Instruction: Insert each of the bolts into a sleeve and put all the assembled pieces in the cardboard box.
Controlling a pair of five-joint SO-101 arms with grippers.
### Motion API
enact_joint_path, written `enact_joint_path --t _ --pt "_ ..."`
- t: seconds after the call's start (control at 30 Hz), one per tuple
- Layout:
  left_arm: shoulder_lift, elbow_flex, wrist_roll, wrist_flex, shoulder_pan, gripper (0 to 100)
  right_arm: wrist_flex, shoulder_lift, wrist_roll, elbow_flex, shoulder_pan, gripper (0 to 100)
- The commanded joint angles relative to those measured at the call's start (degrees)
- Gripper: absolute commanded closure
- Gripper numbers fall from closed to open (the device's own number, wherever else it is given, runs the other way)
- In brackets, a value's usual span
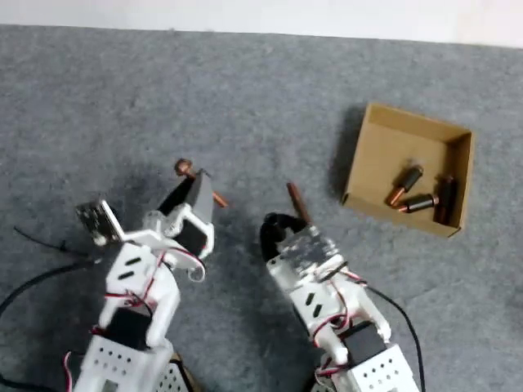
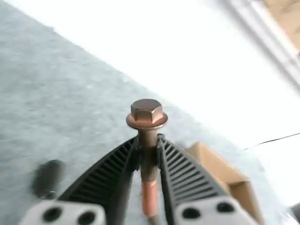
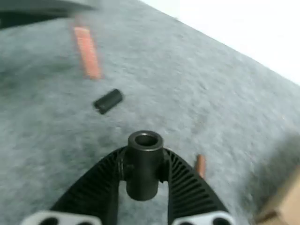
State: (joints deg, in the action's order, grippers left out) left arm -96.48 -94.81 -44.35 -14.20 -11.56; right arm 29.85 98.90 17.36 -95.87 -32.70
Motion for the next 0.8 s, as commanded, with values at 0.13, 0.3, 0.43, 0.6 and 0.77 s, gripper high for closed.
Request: enact_joint_path --t 0.13,0.3,0.43,0.6,0.77 --pt "-8.22 -2.15 -7.91 4.4 -4.09 99 -2.15 0.66 6.24 -7.69 -4.35 99.3" --pt "-8.04 -2.33 -7.3 0.79 -6.9 99 -2.24 0.66 9.23 -7.69 -5.23 99.3" --pt "-8.13 -2.33 -3.96 -4.48 -10.42 99 -2.86 0.57 9.49 -7.69 -4.88 99.3" --pt "-8.22 -2.33 -2.81 -7.21 -12.44 99 -2.86 0.22 9.58 -7.69 -4.88 99.3" --pt "-8.22 -2.24 -2.81 -8.53 -13.14 99 -2.86 0.13 9.58 -7.69 -4.88 99.3"
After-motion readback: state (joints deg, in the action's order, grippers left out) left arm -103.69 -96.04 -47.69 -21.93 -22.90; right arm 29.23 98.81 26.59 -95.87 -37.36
